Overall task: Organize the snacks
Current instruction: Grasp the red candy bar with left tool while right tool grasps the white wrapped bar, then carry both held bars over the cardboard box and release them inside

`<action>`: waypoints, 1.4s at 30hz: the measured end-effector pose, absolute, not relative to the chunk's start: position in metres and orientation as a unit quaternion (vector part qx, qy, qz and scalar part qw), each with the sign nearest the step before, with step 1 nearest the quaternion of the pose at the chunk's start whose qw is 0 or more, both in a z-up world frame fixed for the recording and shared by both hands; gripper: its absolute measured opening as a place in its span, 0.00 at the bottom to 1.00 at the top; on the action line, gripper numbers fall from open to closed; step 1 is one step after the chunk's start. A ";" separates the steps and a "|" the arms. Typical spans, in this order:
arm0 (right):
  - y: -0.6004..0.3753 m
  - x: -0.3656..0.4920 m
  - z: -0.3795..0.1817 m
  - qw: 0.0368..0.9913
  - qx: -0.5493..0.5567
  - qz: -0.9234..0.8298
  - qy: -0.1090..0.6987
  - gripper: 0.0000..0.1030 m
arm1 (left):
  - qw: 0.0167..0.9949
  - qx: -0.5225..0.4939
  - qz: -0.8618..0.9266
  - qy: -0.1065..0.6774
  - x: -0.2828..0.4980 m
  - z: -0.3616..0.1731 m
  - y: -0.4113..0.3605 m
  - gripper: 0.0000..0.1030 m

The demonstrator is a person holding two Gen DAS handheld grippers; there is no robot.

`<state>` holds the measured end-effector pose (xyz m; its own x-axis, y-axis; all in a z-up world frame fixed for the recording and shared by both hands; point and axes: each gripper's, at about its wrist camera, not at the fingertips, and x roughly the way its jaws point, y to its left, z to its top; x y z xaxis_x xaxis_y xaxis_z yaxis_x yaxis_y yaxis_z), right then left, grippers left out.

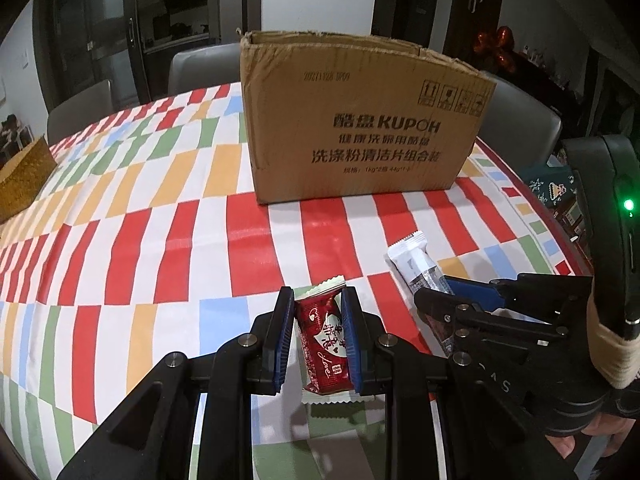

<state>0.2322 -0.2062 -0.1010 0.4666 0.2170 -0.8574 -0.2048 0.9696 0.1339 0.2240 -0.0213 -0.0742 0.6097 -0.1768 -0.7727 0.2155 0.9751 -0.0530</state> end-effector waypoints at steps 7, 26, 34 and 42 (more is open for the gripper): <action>-0.218 0.224 -0.077 0.871 0.018 0.125 0.474 0.18 | 0.906 0.023 -0.112 0.407 0.220 -0.054 -0.026 0.24; -0.241 0.217 0.021 0.925 0.027 0.127 0.356 0.18 | 0.945 0.024 -0.120 0.305 0.223 0.035 -0.036 0.24; -0.245 0.232 0.056 0.939 0.018 0.125 0.319 0.18 | 0.955 0.021 -0.117 0.271 0.243 0.069 -0.040 0.24; -0.247 0.260 0.088 0.948 0.010 0.123 0.294 0.18 | 0.957 0.022 -0.118 0.263 0.277 0.092 -0.043 0.24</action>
